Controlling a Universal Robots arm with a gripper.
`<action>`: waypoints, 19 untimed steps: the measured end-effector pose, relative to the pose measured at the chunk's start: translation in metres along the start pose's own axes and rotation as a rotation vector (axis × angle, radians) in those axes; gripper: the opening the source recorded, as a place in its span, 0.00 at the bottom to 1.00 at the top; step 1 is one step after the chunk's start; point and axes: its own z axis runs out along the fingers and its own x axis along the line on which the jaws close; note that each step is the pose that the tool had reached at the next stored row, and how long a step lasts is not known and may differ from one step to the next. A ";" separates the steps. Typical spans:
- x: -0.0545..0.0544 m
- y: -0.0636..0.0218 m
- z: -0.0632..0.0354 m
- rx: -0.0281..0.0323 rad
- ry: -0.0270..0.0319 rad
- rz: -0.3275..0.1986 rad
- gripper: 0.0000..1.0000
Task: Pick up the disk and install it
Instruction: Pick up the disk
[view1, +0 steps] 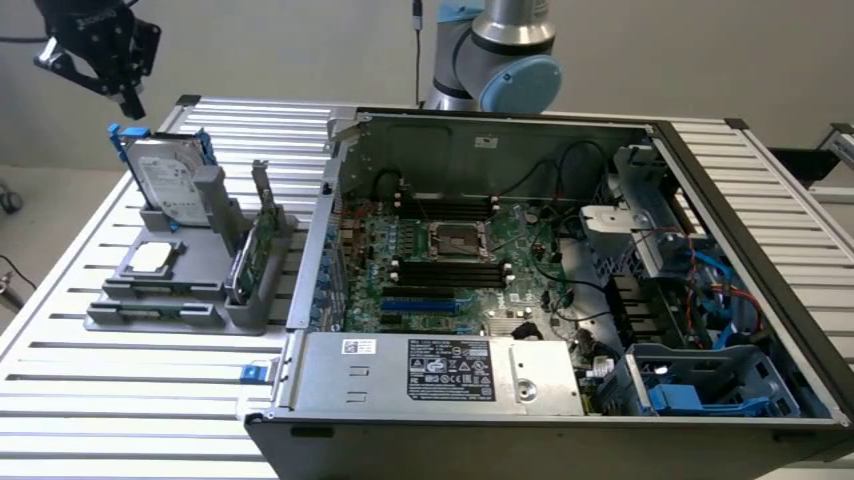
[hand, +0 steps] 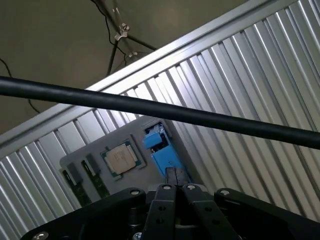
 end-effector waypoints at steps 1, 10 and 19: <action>0.000 0.0000 0.0001 -0.0011 -0.0019 -0.012 0.11; 0.000 0.0000 0.0008 -0.0045 -0.0068 -0.153 0.11; 0.000 0.0000 0.0011 -0.0083 -0.0017 -0.298 0.11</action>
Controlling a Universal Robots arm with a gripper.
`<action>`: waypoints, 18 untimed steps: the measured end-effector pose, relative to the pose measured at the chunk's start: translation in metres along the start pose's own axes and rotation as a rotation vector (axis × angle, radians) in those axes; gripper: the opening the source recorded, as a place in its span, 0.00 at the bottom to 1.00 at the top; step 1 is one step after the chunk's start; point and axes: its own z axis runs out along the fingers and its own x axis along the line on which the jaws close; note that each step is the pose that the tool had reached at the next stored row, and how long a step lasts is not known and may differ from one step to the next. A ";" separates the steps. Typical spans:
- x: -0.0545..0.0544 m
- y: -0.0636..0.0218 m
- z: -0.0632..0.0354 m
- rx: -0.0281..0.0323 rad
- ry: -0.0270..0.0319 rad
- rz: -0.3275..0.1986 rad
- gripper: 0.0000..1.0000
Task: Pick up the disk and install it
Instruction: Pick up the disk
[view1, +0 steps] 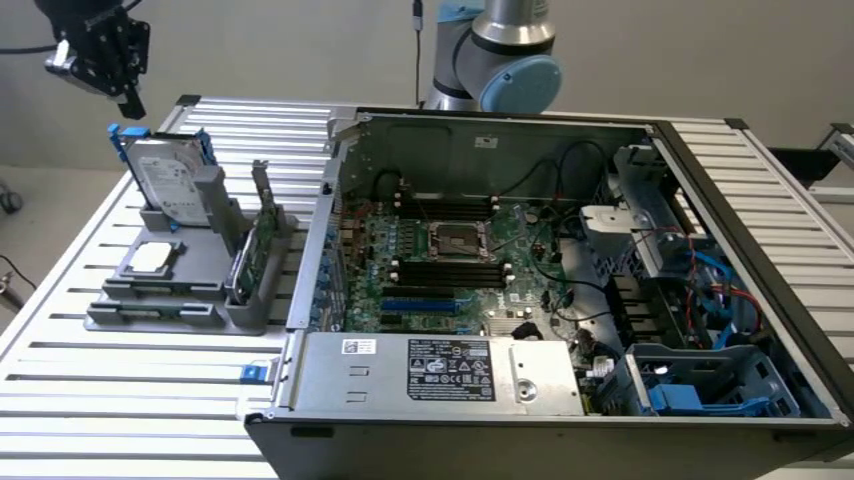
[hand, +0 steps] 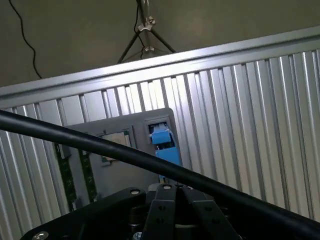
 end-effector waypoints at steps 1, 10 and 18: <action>0.000 0.0000 0.0000 -0.0011 0.0006 -0.012 0.11; -0.004 0.0017 0.0000 -0.0104 0.0066 -0.090 0.11; -0.004 0.0038 0.0001 -0.0065 0.0081 -0.128 0.24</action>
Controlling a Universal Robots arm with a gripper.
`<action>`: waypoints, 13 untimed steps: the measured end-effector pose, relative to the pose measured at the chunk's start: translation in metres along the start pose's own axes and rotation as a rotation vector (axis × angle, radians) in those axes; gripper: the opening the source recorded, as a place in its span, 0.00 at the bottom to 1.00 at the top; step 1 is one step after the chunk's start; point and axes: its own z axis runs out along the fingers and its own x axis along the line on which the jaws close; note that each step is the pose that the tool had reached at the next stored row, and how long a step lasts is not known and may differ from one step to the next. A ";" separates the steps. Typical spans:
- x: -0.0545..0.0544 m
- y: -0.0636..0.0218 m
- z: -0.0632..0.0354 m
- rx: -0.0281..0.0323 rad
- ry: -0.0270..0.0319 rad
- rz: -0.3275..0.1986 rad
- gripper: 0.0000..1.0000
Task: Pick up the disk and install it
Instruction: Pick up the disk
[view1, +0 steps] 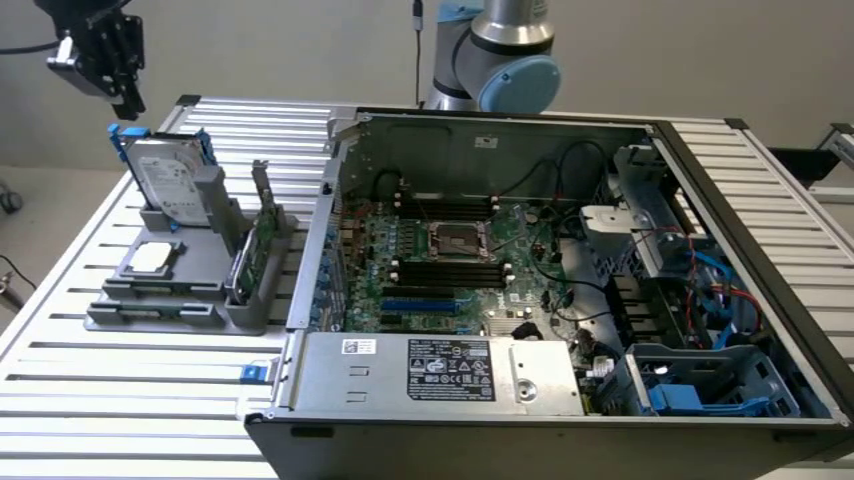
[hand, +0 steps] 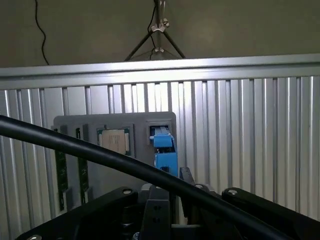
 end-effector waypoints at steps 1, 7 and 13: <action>0.000 0.0001 0.0001 0.0004 0.0000 -0.001 0.24; 0.000 0.0001 0.0031 0.0012 0.0088 -0.001 0.48; 0.000 -0.0002 0.0104 0.0019 0.0221 -0.003 0.54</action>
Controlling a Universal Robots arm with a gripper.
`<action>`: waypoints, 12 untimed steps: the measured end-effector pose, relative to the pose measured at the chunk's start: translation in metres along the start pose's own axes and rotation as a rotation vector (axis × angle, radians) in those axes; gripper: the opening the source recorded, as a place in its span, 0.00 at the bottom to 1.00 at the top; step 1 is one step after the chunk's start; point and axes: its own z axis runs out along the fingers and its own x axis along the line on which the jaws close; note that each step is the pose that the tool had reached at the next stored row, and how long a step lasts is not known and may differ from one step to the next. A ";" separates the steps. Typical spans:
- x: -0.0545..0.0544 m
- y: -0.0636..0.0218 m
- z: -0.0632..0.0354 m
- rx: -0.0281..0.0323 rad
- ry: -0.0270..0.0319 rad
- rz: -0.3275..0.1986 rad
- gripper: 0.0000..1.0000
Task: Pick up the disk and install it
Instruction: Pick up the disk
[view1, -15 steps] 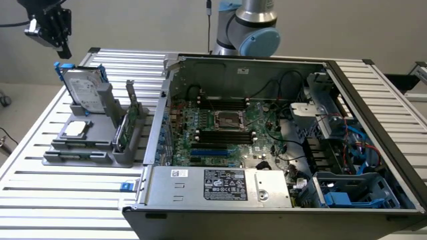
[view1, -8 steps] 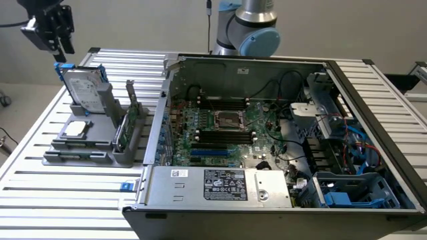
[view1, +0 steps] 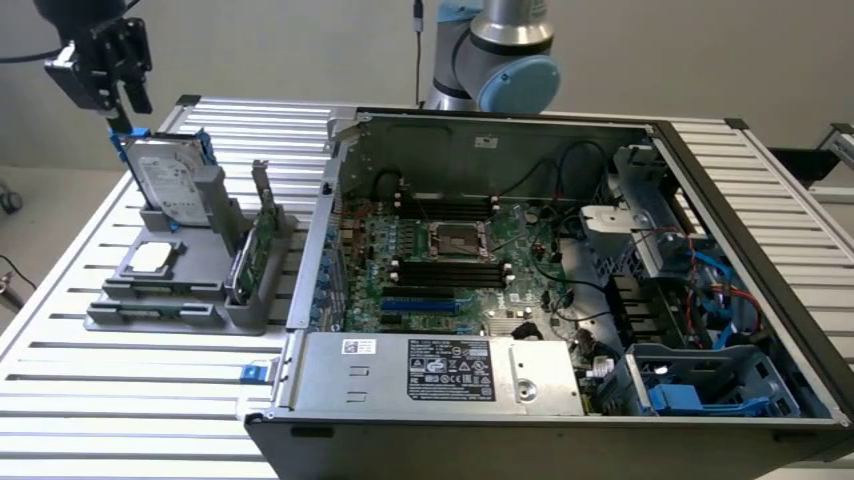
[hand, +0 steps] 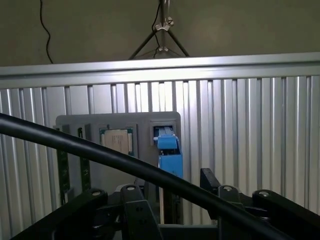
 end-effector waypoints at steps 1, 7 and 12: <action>0.000 -0.0001 0.0013 0.0000 0.0018 -0.001 0.54; 0.000 -0.0004 0.0117 0.0004 0.0059 -0.008 0.54; -0.001 -0.0004 0.0208 0.0010 0.0063 -0.022 0.54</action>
